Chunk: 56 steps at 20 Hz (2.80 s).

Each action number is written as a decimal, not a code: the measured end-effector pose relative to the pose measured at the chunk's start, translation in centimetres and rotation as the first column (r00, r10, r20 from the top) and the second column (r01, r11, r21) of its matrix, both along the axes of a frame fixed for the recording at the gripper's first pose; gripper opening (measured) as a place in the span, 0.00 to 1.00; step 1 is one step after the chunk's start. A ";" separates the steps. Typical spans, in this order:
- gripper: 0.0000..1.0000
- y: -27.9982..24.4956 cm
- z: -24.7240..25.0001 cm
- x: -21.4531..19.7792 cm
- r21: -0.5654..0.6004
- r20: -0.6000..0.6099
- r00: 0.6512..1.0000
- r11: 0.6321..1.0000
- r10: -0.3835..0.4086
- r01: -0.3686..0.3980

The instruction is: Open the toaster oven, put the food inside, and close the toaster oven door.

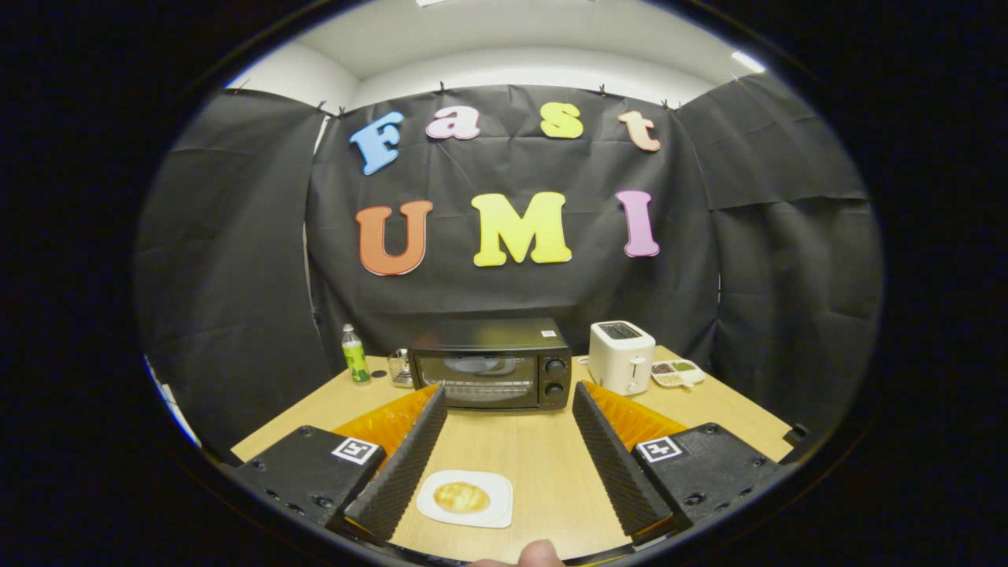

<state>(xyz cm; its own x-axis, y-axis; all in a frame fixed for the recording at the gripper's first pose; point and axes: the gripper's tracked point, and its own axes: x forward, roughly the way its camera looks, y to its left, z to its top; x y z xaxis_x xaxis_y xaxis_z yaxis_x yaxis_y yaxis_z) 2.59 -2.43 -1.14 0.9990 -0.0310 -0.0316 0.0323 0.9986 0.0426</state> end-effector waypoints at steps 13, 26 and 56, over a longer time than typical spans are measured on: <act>1.00 2.3 0.3 8.4 -0.022 -0.002 0.999 0.999 0.036 -0.036; 1.00 5.0 -1.0 21.7 -0.073 -0.051 0.996 0.994 0.074 -0.077; 1.00 4.9 -5.4 35.0 -0.048 -0.033 0.999 0.999 0.005 -0.007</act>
<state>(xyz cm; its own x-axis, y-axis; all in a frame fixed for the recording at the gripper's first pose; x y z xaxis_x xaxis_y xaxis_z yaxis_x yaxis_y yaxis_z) 37.57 2.43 -6.56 0.9976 -0.0271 -0.0630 0.0268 0.9996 -0.0061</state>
